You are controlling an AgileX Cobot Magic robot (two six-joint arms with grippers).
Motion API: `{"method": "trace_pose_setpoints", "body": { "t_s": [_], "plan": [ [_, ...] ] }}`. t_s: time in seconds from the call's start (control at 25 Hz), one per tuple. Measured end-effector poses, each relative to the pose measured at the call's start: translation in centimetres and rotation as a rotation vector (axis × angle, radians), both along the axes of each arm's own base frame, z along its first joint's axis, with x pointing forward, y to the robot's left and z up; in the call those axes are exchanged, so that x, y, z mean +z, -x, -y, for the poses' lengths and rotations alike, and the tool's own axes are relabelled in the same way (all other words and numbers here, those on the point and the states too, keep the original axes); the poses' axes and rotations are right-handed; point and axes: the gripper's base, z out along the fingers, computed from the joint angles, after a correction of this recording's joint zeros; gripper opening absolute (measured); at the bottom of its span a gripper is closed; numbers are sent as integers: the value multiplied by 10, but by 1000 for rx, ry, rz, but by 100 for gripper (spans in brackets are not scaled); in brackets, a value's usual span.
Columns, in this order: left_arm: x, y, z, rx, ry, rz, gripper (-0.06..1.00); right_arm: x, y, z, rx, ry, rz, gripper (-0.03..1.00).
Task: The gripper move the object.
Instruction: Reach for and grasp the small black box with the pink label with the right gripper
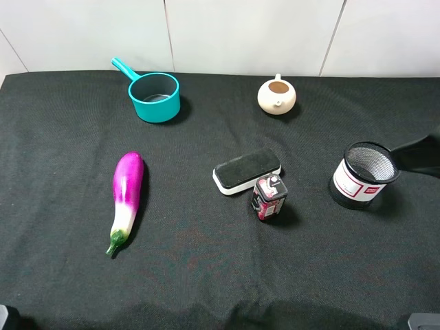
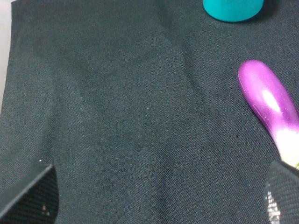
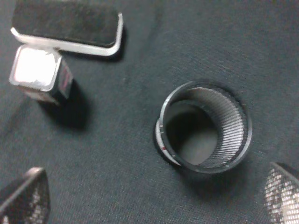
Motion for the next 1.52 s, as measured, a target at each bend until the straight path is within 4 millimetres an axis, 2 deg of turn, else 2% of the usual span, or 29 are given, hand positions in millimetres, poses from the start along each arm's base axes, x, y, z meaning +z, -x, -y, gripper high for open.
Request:
{"method": "trace_pose_setpoints", "body": {
  "t_s": [0.84,1.52],
  "plan": [
    [0,0,0,0,0,0,93,-17,-41,-64,307,145,-70,69],
    [0,0,0,0,0,0,93,-66,-51,-116,581,253,-119,69]
  ]
}}
